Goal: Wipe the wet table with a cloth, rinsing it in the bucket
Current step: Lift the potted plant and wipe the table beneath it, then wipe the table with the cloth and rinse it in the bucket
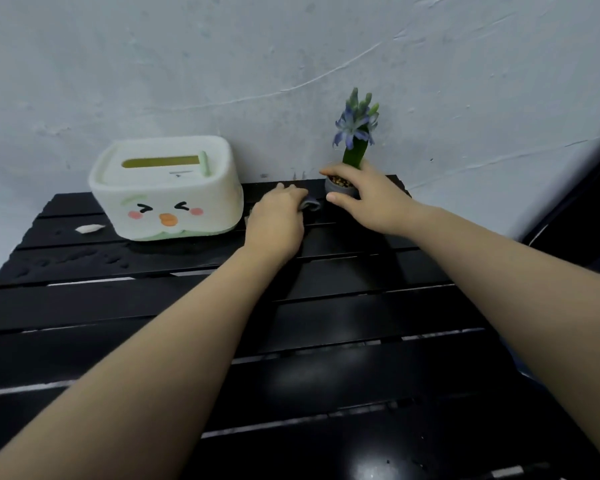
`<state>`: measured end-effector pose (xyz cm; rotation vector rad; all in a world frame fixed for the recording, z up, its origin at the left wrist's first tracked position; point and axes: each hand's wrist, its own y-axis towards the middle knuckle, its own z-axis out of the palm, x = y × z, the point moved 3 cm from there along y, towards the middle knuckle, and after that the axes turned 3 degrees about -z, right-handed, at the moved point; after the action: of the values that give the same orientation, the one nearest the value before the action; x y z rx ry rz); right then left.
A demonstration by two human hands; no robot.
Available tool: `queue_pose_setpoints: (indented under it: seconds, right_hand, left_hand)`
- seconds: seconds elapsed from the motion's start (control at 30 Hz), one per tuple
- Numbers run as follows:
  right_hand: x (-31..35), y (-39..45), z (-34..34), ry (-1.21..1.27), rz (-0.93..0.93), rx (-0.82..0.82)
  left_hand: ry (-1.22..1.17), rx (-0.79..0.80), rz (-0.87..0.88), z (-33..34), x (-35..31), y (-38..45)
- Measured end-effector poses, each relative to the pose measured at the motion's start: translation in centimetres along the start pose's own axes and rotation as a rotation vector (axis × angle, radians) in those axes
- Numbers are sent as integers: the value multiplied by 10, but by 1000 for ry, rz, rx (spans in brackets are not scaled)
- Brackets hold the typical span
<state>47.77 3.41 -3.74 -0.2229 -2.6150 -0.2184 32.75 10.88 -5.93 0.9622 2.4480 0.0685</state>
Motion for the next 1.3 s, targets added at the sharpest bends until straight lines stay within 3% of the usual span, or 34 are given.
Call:
queue_pose_setpoints:
  seconds: [0.23,0.37,0.47,0.57,0.7,0.9,1.0,1.07,1.2,1.3]
  right_hand:
    - [21,-39,-4,-10,23,-112]
    - [42,-95,-5,-109,171,-126]
    - [70,-151,-4,-179,278,-94]
    - [107,-212,3,-196,299,-49]
    - [128,-266,26,-233,334,32]
    - [137,-297,47,-315,325,-28]
    - [146,-313,47,-293,333,-36]
    - [152,-329,43,-275,341,-48]
    - [159,-367,39,-279,353,-57]
    - [162,-388,40,-303,343,-57]
  left_hand:
    - [-183,167,207,-7,-28,-80]
    - [-283,246,316,-20,-38,-132]
    - [-460,154,219,-40,-27,-127]
    - [-327,-25,19,-45,1,-110]
    - [-91,72,-21,-28,3,-119]
    - [-292,282,293,-29,-43,-155]
    - [-424,433,249,-48,-52,-162]
    - [-492,346,150,-67,-45,-160]
    - [-392,-6,-10,-107,-1,-190]
    - [-190,102,-41,-102,32,-234]
